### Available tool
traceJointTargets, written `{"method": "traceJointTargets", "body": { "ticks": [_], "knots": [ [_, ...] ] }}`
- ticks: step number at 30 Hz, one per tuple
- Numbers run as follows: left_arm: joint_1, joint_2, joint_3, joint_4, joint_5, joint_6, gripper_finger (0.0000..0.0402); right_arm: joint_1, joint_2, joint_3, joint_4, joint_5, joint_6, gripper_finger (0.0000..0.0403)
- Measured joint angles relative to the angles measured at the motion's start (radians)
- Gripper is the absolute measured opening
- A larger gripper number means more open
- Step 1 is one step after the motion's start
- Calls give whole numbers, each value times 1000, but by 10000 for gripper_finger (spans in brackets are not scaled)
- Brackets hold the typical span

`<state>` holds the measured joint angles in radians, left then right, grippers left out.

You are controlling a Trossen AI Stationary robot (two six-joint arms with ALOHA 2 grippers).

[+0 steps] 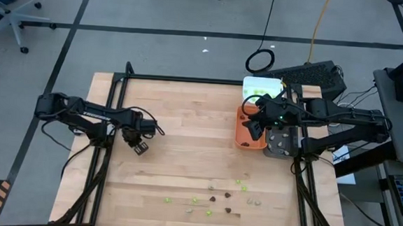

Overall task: Sort Halloween decoration
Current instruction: Put the white skull toy into the black bin

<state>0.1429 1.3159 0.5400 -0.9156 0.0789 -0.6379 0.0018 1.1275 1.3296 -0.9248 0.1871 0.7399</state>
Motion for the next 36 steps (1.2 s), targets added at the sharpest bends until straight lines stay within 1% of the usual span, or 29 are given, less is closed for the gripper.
{"method": "traceJointTargets", "body": {
  "ticks": [1,3,9,13,17,19,23,25,28,30,32,36],
  "knots": [
    [0,0,0,-1,0,1,20,0,0,0,0,0,0,187],
    [0,0,0,0,0,-1,9,0,0,0,0,1,0,187],
    [0,-11,22,10,5,1,9,0,0,0,25,23,4,187],
    [-1,-65,87,26,49,6,7,0,0,0,100,23,-9,187],
    [-1,-131,170,55,118,17,4,0,0,0,177,23,-40,187],
    [-1,-161,207,79,168,17,4,0,0,0,213,23,-62,187],
    [-1,-213,279,177,297,9,3,0,0,0,290,20,-106,187],
    [-1,-225,310,204,341,-10,3,0,3,0,335,11,-137,187],
    [-7,-225,370,234,387,-13,4,0,16,0,403,-33,-186,187],
    [-10,-226,399,262,403,-33,4,4,32,0,447,-61,-208,187],
    [-17,-226,425,326,404,-51,4,11,53,0,487,-86,-218,187],
    [-38,-226,440,538,398,-63,4,32,117,1,550,-95,-186,187]
  ]
}}
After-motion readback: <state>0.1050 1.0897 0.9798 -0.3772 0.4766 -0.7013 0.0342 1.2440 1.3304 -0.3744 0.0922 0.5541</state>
